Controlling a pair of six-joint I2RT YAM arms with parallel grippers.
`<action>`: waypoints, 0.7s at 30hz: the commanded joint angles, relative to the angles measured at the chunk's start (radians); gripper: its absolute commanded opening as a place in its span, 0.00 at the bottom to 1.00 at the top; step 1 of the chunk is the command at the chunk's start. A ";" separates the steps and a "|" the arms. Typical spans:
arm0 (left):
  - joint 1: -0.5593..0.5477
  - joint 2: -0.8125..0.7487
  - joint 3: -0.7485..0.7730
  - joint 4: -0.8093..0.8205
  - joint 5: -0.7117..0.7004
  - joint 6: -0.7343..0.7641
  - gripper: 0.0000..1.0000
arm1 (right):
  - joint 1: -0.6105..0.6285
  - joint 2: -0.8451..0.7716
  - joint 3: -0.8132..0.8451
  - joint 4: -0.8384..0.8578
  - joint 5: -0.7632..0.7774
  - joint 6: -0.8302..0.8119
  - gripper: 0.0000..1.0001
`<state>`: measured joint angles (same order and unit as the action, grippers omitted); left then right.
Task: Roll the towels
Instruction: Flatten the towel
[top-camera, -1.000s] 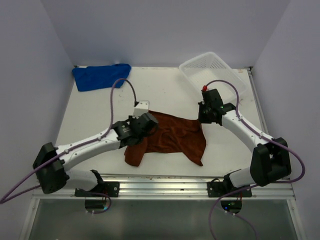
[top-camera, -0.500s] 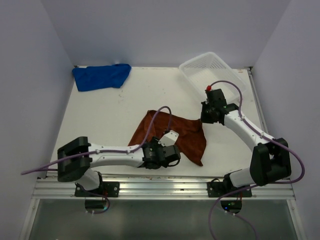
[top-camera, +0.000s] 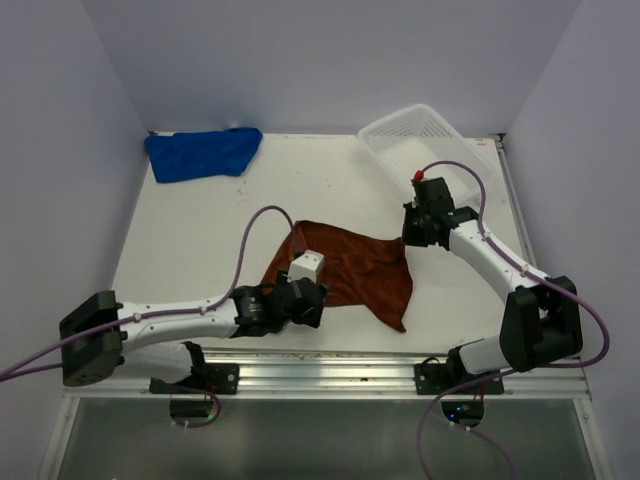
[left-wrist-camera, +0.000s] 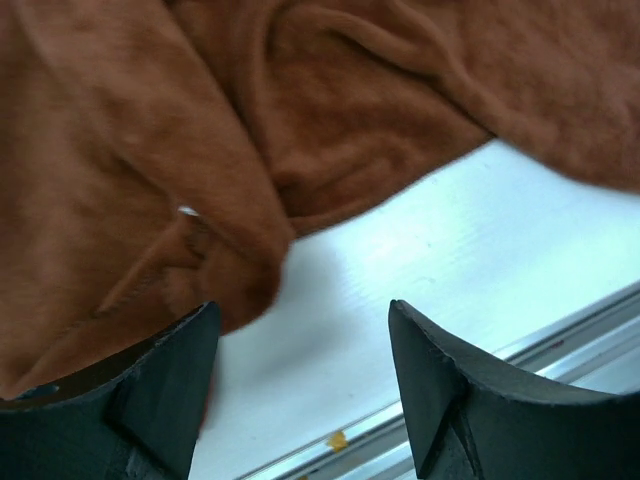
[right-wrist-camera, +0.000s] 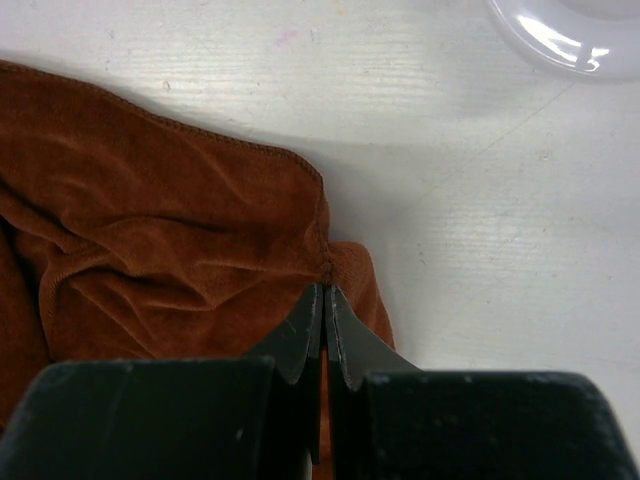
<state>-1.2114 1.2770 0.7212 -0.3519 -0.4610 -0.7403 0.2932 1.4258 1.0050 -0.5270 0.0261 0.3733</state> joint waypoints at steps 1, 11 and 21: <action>0.065 -0.184 -0.068 0.134 0.024 0.034 0.72 | -0.006 -0.033 -0.005 0.018 -0.022 -0.002 0.00; 0.078 -0.266 -0.204 0.218 0.074 0.127 0.71 | -0.008 -0.024 -0.003 0.015 -0.022 -0.002 0.00; 0.078 -0.269 -0.287 0.335 0.041 0.171 0.71 | -0.006 -0.019 -0.002 0.013 -0.022 -0.007 0.00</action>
<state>-1.1389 1.0096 0.4343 -0.1402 -0.4038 -0.6212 0.2893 1.4258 1.0046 -0.5270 0.0257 0.3729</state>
